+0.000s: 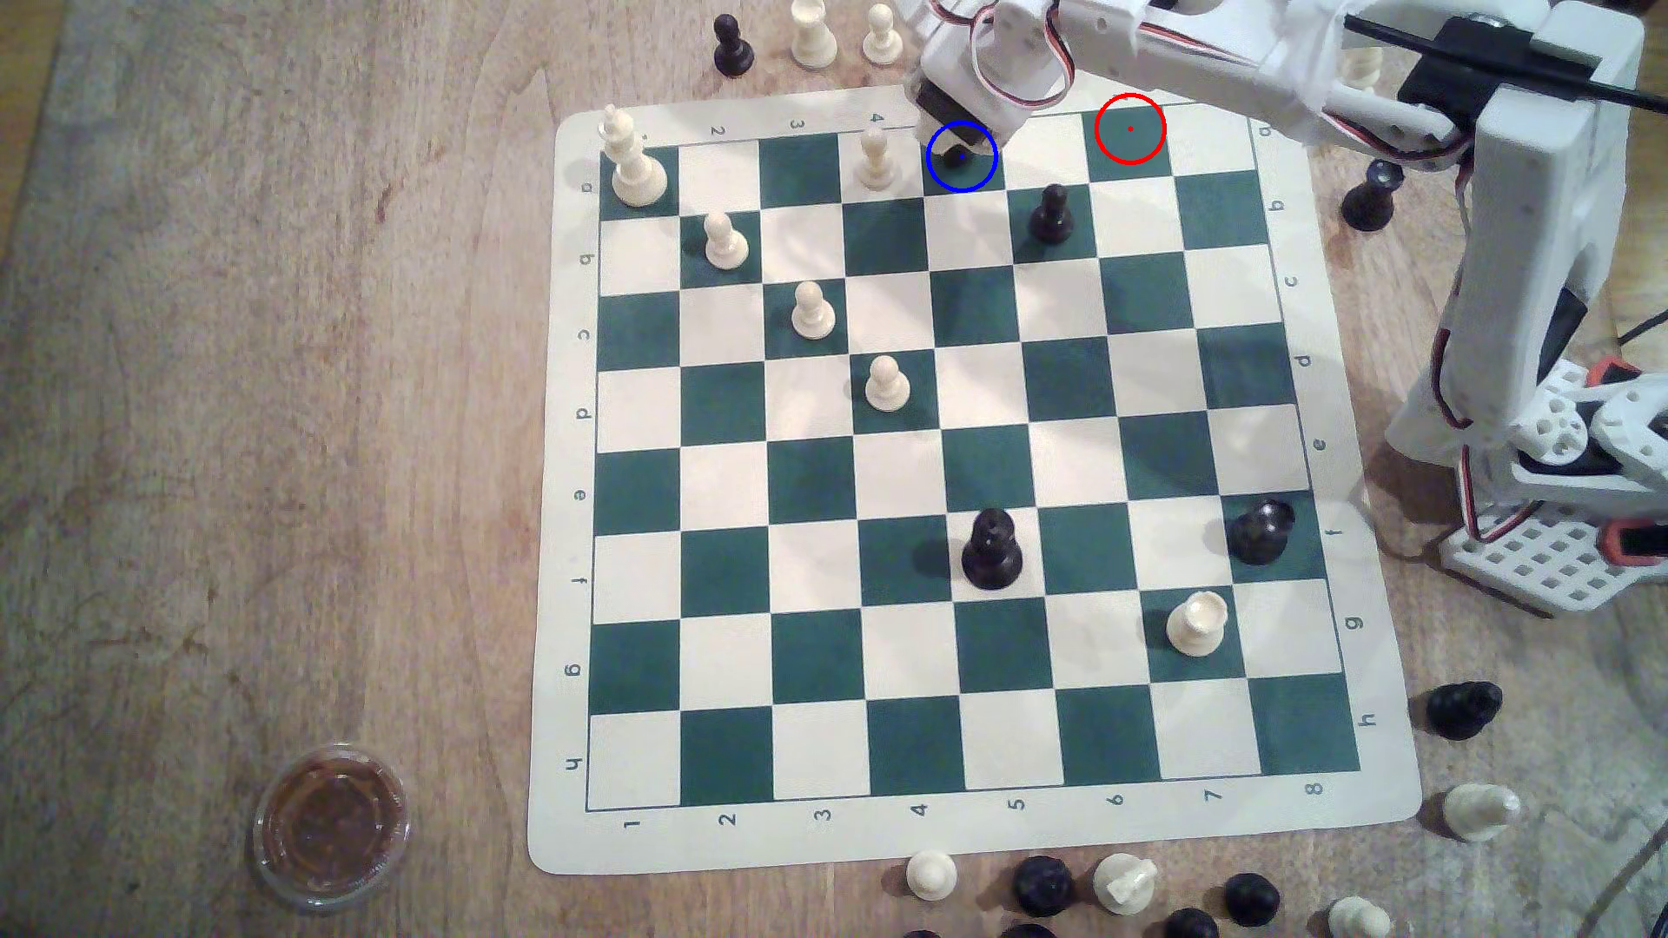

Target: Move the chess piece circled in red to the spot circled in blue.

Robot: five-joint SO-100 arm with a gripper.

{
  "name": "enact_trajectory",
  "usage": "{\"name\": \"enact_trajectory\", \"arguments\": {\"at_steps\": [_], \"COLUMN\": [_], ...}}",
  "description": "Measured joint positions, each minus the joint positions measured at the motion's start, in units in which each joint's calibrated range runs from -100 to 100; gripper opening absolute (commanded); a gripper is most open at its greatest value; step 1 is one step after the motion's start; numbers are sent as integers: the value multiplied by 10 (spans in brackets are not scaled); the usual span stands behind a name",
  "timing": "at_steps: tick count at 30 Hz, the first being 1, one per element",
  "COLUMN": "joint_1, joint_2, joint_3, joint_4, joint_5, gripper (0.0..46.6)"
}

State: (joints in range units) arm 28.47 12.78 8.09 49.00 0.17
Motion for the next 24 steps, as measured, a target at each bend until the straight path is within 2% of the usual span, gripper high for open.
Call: {"name": "enact_trajectory", "arguments": {"at_steps": [2, 6, 8, 9, 12, 14, 16, 17, 21, 22, 24], "joint_1": [0, 0, 0, 0, 0, 5, 11, 13, 13, 13, 13], "joint_2": [8, 9, 9, 9, 9, 10, 10, 10, 9, 7, -8], "joint_3": [-1, -1, -1, -1, -1, -1, -1, -1, -1, -1, -1], "joint_4": [0, 0, 0, 0, 0, 0, 0, 0, 4, 6, 11], "joint_5": [-1, 0, 0, 0, 0, 0, 0, 0, 0, 0, 0], "gripper": [36, 34, 66, 99, 109, 136, 171, 209, 250, 279, 307]}}
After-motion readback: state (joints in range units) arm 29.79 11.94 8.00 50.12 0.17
